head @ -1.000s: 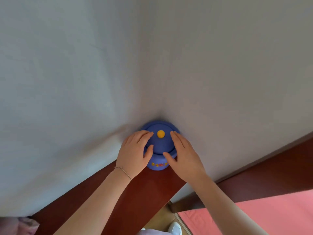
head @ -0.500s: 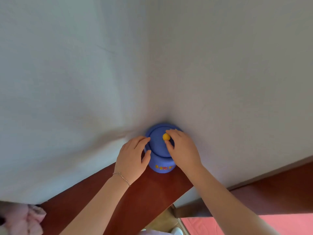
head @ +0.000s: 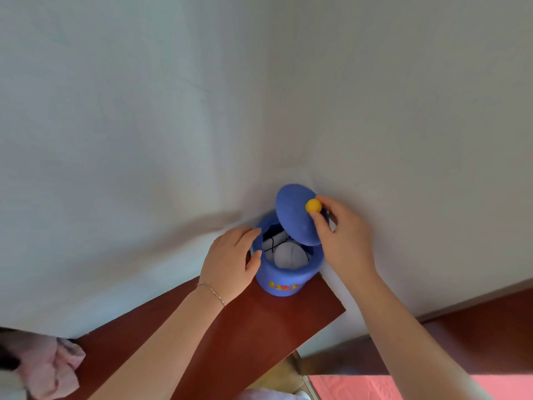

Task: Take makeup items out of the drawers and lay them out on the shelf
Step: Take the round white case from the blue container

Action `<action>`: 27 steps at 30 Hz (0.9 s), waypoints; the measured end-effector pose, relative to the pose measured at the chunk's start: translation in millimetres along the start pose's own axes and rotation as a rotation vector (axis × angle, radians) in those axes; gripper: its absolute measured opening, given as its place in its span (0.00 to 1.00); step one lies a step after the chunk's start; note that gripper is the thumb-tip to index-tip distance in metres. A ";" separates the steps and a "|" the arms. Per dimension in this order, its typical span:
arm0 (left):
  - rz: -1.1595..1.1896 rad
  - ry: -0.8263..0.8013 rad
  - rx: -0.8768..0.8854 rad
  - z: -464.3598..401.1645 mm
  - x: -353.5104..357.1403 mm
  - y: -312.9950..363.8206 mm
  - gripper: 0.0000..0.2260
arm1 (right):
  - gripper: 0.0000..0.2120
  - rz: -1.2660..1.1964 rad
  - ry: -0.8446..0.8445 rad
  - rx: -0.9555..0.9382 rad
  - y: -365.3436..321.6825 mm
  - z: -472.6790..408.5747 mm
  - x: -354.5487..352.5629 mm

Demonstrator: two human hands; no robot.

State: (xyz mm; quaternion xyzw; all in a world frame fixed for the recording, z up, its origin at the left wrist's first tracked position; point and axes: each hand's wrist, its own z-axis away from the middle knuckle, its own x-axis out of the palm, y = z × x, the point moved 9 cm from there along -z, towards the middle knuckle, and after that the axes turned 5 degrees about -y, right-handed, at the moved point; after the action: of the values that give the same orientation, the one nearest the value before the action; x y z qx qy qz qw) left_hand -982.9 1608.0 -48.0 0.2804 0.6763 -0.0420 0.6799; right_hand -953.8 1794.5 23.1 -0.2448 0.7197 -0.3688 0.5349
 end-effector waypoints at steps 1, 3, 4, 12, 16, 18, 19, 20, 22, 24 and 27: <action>-0.015 -0.010 0.011 -5.5 -1.3 4.9 0.20 | 0.13 -0.027 0.010 0.011 -2.1 1.1 -5.5; -0.032 -0.031 0.046 -17.7 0.4 16.1 0.21 | 0.13 -0.077 0.013 0.032 -4.6 4.3 -13.2; -0.030 -0.058 0.068 -23.3 3.5 23.2 0.22 | 0.12 -0.094 0.016 0.037 -5.3 6.2 -16.6; -0.028 -0.479 0.104 -55.6 54.8 66.9 0.14 | 0.12 -0.181 0.053 0.084 -0.9 23.4 -38.5; -0.037 -0.633 -0.014 -62.6 75.0 66.8 0.15 | 0.11 -0.184 0.069 0.095 4.1 30.7 -47.2; -0.085 -0.687 -0.086 -62.0 79.1 66.8 0.16 | 0.11 -0.182 0.061 0.097 5.7 33.5 -48.7; -0.097 -0.685 -0.127 -62.6 79.2 65.6 0.17 | 0.11 -0.177 0.054 0.102 6.4 34.7 -48.8; -0.101 -0.675 -0.158 -64.3 79.9 64.3 0.17 | 0.11 -0.172 0.047 0.107 6.9 36.0 -48.8; -0.103 -0.658 -0.177 -67.2 82.4 61.6 0.18 | 0.11 -0.171 0.039 0.111 7.9 38.1 -48.7; -0.015 -0.689 -0.208 -66.9 86.1 58.7 0.18 | 0.11 -0.169 0.032 0.109 8.3 39.7 -48.1; 0.157 -0.669 -0.209 -65.8 81.3 61.0 0.13 | 0.12 -0.170 0.021 0.117 9.7 40.6 -45.6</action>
State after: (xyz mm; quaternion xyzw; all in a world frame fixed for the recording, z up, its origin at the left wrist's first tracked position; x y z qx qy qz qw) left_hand -1008.6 1714.2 -100.2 0.2313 0.3933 -0.0096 0.8898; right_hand -900.7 1823.6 36.0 -0.2698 0.6791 -0.4568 0.5074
